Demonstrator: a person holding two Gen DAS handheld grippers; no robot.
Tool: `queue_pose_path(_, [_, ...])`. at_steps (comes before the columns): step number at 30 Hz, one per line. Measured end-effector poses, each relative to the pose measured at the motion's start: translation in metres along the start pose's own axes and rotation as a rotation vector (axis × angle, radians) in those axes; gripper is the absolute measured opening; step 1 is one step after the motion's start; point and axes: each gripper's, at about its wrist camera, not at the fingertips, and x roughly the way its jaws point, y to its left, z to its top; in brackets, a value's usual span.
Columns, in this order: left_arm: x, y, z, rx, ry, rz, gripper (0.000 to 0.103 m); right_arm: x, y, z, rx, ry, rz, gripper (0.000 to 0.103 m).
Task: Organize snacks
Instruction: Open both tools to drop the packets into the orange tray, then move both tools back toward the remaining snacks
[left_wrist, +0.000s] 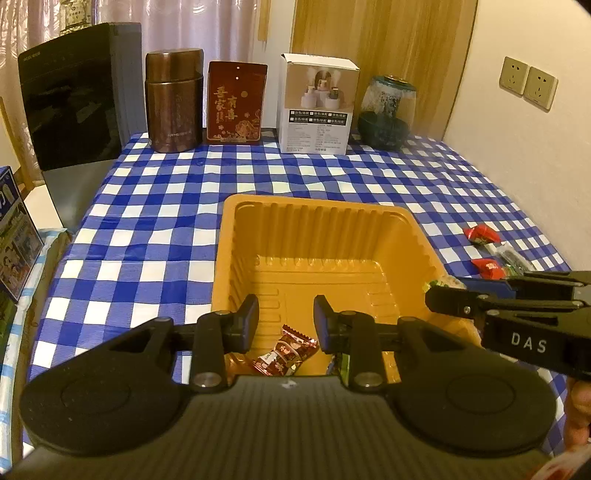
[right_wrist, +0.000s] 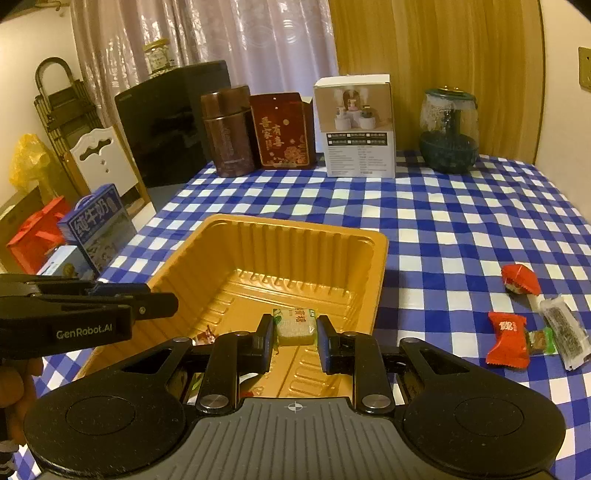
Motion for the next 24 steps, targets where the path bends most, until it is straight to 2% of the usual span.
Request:
queue_pose_path(12, [-0.003,0.001,-0.001,-0.001,0.003,0.004,0.028,-0.005,0.004,0.002,0.007,-0.006,0.053,0.025])
queue_pose_path(14, [-0.004,0.001,-0.001,-0.001,0.002,0.004,0.028,-0.004,0.005,0.001,0.010,-0.003,0.077,0.035])
queue_pose_path(15, [-0.003,0.001,-0.001,-0.001,0.002,0.004,0.028,-0.005,0.004,0.001,0.013,-0.010,0.074,0.051])
queue_pose_path(16, [-0.004,0.002,-0.001,-0.001,0.002,0.005,0.028,-0.007,0.003,0.000,0.021,-0.020,0.076,0.059])
queue_pose_path(24, [-0.008,0.002,-0.002,-0.003,-0.005,0.007,0.028,-0.020,-0.011,-0.008,0.056,-0.016,0.051,0.059])
